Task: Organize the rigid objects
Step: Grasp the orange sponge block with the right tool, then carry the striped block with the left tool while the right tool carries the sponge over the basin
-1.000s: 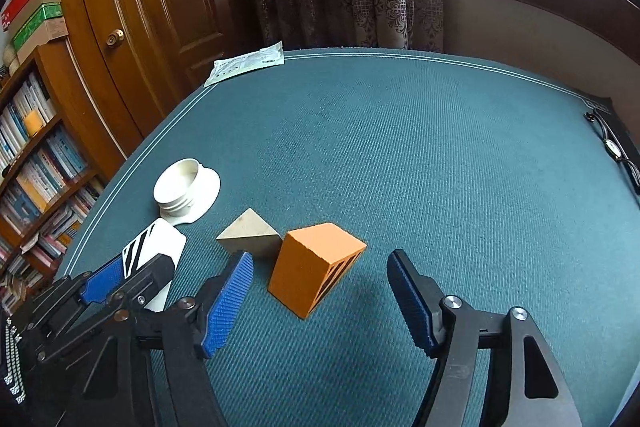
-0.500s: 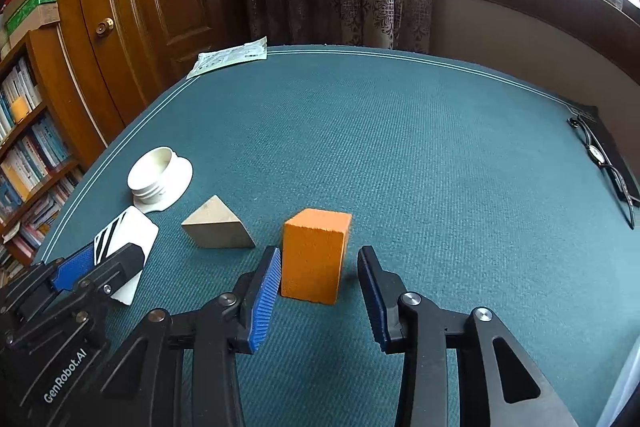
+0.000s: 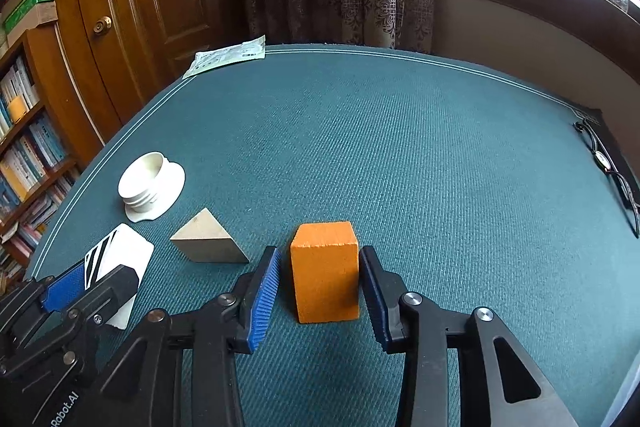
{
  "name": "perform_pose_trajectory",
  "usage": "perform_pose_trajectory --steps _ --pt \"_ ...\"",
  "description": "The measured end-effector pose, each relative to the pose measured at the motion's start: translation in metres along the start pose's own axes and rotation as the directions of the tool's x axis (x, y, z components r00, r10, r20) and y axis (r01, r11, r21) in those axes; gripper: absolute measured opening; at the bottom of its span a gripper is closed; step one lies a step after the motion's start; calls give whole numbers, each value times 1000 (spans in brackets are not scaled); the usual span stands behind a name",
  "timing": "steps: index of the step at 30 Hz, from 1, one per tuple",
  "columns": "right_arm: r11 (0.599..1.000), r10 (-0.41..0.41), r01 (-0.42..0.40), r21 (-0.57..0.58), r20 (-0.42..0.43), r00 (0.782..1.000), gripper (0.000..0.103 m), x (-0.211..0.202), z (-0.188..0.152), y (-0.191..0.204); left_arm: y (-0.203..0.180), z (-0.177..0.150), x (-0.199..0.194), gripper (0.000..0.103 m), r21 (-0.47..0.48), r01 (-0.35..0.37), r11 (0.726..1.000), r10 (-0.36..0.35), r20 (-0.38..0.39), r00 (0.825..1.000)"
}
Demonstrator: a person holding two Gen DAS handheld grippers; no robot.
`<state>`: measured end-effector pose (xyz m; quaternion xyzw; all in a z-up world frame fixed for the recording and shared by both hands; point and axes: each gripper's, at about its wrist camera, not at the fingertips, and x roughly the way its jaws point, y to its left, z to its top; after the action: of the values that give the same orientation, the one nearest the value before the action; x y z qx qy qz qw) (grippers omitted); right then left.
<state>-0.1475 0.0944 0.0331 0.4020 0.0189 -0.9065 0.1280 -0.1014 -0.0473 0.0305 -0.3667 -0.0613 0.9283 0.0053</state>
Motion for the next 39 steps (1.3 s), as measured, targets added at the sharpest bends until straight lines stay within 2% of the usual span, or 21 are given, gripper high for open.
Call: perform_pose_trajectory --steps 3,11,19,27,39 --pt "1000 -13 13 -6 1 1000 32 -1 -1 -1 -1 -1 0 30 -1 12 1000 -12 -4 1000" --pt "1000 -6 6 8 -8 1000 32 -19 -19 -10 -4 -2 -6 30 -7 67 998 -67 -3 998" --pt "998 -4 3 55 10 1000 32 -56 -45 -30 -15 -6 -11 30 23 96 995 -96 -4 995" --pt "991 -35 29 129 40 999 32 -99 -68 -57 -27 -12 -12 30 63 107 992 -106 -12 994" --pt "965 -124 101 242 80 989 32 -148 -96 -105 -36 -24 -14 30 74 90 993 -88 -30 996"
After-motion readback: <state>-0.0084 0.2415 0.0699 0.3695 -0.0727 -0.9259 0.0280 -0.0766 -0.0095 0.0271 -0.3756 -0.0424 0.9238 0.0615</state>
